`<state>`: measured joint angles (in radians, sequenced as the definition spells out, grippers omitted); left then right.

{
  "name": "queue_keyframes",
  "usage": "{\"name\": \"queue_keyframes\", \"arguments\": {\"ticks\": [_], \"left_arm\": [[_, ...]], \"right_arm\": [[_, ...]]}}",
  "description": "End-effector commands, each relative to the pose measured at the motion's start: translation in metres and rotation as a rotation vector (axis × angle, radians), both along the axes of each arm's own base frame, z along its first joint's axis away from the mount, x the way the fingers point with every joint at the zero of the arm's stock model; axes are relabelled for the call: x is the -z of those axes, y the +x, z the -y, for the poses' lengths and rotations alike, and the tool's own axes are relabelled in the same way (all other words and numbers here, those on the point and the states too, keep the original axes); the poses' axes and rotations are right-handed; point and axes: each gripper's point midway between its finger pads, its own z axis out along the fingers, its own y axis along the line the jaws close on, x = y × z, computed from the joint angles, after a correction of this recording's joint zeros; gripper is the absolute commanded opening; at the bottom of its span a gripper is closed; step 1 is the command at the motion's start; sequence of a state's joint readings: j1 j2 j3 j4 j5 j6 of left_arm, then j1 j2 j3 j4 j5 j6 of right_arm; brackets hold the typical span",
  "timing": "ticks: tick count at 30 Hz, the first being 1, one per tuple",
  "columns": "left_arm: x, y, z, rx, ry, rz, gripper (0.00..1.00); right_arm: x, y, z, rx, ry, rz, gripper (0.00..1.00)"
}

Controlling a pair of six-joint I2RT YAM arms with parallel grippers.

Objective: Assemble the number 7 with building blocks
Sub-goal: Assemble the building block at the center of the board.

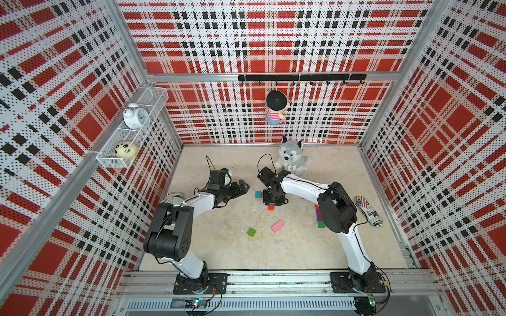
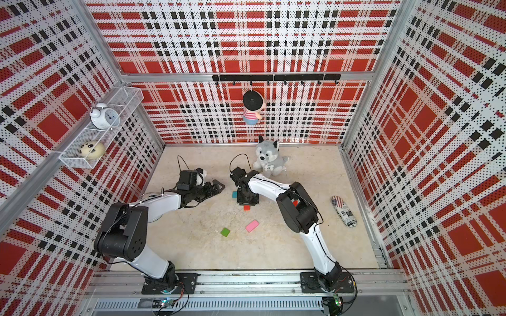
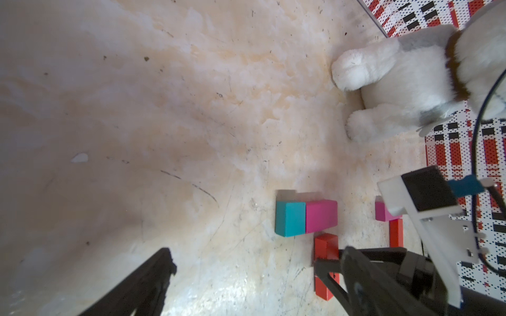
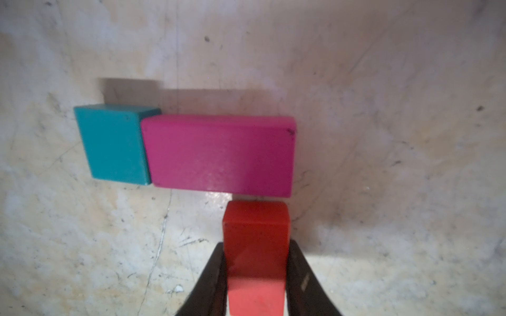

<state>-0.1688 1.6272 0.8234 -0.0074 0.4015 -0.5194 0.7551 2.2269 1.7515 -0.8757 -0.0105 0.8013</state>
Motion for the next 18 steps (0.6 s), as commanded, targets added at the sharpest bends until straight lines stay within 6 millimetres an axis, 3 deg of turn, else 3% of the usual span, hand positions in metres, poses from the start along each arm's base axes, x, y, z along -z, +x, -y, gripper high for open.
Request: {"name": "queue_keyframes", "arguments": {"ticks": [1,18], "left_arm": [[0.0013,0.0035,0.0019,0.005,-0.013,0.003,0.98],[0.0016,0.0066,0.0038,0.011,-0.018,0.002,0.98]], "right_arm": [[0.0237,0.0026,0.0113,0.011,-0.048,-0.028,0.32],[0.0289,0.0075,0.0144,0.003,-0.057,-0.035,0.32]]}}
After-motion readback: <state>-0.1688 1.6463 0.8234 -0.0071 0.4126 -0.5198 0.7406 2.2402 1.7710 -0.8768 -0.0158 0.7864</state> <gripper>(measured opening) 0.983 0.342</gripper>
